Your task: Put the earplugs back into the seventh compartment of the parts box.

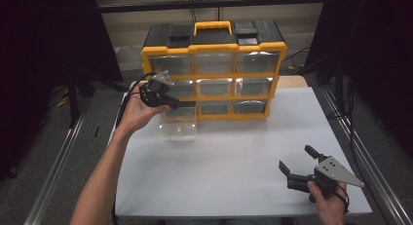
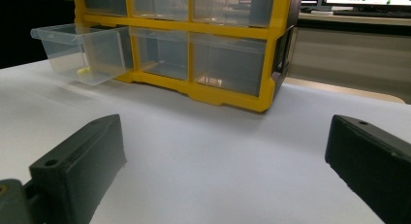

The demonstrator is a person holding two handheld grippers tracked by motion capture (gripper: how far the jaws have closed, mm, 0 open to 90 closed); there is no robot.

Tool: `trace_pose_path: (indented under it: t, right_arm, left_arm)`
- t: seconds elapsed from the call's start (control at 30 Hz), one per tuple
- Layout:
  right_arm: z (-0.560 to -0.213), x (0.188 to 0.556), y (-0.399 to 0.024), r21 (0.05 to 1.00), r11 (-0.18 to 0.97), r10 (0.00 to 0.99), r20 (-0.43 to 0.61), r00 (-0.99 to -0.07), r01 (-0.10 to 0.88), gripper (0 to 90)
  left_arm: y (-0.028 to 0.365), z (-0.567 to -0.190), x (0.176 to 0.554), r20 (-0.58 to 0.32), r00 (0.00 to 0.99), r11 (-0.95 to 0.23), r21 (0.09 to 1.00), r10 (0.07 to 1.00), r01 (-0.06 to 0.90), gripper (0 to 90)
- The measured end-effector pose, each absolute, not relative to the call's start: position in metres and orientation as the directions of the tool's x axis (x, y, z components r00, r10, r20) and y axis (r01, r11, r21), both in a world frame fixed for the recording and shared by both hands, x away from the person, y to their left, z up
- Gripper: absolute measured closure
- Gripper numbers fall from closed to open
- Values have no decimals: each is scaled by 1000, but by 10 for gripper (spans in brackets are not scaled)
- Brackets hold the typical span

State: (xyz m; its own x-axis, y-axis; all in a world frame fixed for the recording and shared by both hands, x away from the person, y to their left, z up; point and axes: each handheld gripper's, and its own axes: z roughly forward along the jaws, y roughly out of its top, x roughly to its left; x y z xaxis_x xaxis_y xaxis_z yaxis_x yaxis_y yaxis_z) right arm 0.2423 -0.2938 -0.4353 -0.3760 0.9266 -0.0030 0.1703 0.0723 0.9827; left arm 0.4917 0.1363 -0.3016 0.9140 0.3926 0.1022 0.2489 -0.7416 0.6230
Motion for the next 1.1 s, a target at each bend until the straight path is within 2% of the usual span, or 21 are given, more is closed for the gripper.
trace_pose_path:
  t: [0.43,1.1]
  right_arm:
    - [-436,242,-294,982,73,926,-3,-377,172,6]
    - [-436,243,-293,983,71,925,0,-380,172,6]
  left_arm:
    - [129,-321,503,103,921,-796,545,376,264,798]
    - [129,-347,508,11,926,-792,523,376,315,745]
